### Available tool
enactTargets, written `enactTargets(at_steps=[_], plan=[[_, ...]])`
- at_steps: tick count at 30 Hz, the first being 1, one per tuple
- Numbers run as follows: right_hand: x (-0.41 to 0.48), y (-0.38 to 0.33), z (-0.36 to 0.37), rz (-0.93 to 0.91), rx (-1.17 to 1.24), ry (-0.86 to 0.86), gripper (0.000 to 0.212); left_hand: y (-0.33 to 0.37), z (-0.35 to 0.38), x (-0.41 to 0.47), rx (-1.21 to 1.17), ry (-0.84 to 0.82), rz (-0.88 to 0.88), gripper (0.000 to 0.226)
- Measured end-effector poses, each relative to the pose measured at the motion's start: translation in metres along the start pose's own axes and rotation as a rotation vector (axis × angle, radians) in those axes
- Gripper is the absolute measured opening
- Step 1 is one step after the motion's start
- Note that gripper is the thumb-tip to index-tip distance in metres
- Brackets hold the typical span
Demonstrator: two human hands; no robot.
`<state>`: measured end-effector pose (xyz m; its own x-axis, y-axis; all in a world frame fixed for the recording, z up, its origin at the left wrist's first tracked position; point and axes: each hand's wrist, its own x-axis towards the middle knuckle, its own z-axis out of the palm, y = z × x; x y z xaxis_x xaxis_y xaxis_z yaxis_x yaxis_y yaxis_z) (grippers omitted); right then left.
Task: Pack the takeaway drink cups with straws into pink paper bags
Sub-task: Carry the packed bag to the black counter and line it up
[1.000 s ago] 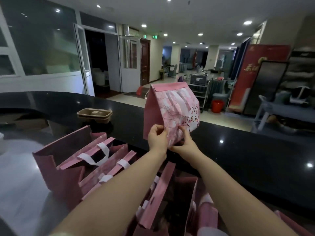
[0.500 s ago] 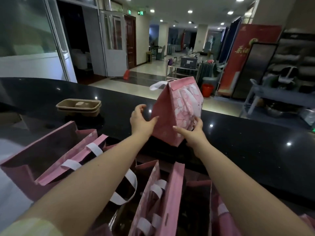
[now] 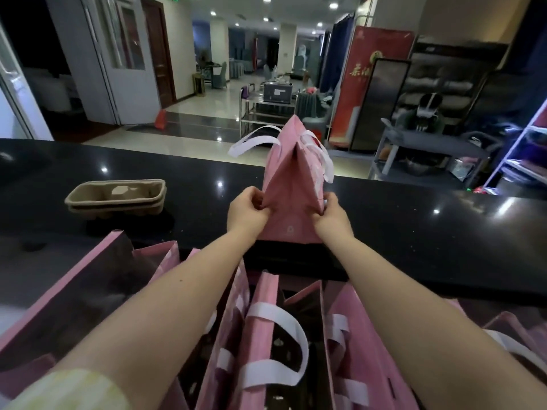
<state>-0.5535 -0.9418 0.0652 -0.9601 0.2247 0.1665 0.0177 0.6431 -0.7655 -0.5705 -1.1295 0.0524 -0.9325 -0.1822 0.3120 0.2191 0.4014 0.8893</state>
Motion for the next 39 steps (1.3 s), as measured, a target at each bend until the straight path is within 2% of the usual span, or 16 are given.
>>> enactTargets(at_steps=[2, 6, 9, 13, 18, 24, 27, 32, 39], plan=[[-0.002, 0.000, 0.005, 0.020, -0.043, 0.028, 0.018, -0.007, 0.000, 0.000, 0.020, -0.040, -0.019, 0.023], [-0.006, 0.000, 0.006, 0.052, -0.083, 0.068, 0.021, -0.018, 0.001, -0.006, 0.103, -0.123, -0.029, 0.021], [-0.012, 0.003, 0.008, 0.080, -0.144, 0.064, 0.014, -0.021, 0.000, -0.012, 0.119, -0.138, -0.039, 0.027], [-0.020, 0.004, 0.013, 0.100, -0.248, 0.067, 0.009, -0.017, 0.000, -0.016, 0.148, -0.141, -0.047, 0.017], [-0.026, -0.001, 0.013, 0.124, -0.220, 0.071, 0.017, -0.011, -0.004, -0.014, 0.200, -0.178, -0.027, 0.010], [-0.043, -0.006, -0.015, 0.103, -0.350, -0.069, 0.030, 0.001, -0.032, -0.027, 0.324, -0.218, 0.027, 0.020], [-0.055, -0.018, -0.040, 0.031, -0.445, -0.106, 0.024, 0.017, -0.049, -0.039, 0.477, -0.225, 0.162, 0.021], [-0.088, -0.043, -0.096, -0.112, -0.609, -0.151, 0.024, 0.080, -0.047, -0.069, 0.750, -0.258, 0.535, 0.029], [-0.177, -0.016, -0.205, -0.135, -0.676, -0.101, 0.034, 0.174, 0.013, -0.159, 0.876, -0.415, 0.749, 0.041]])
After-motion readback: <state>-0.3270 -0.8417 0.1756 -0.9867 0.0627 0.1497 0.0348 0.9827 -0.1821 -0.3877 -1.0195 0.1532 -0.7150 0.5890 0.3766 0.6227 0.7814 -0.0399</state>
